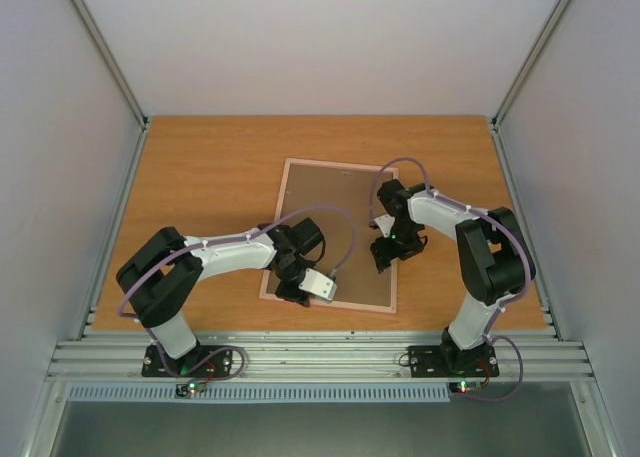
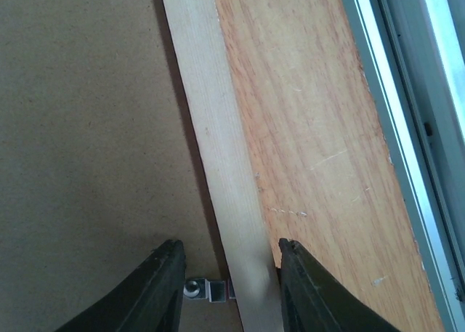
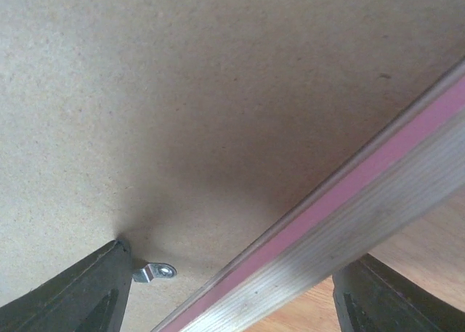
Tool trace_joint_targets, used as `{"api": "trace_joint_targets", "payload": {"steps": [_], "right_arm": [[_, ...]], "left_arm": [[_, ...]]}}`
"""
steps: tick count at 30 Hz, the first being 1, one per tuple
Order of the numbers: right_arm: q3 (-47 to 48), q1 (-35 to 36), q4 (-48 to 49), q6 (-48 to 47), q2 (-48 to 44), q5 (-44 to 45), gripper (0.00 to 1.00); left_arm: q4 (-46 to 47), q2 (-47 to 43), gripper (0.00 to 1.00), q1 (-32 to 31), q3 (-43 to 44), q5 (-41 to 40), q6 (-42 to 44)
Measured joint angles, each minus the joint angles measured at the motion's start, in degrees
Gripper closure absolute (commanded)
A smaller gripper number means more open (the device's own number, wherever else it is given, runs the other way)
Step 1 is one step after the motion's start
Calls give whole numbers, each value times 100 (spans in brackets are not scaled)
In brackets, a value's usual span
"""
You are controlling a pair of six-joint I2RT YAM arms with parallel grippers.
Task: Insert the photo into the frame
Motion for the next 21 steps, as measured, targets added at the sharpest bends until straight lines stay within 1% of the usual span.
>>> {"api": "trace_joint_targets", "payload": {"steps": [4,7,13,15,18,21], "right_arm": [[-76,33,4,-256,-31,59,23],[-164,37,39,-404,-94,83,25],[-297,46,105,-656,-223,133,36],[-306,59,96,-717,-238,177,42],[-317,61,81,-833,-260,227,46],[-332,61,59,-949,-275,260,53]], "left_arm": [[-4,0,64,-7,0,-35,2],[-7,0,65,-7,0,-50,2],[7,0,67,-7,0,-63,0],[11,0,67,-7,0,-74,0],[9,0,68,-7,0,-74,0],[9,0,69,-9,-7,-70,2]]}}
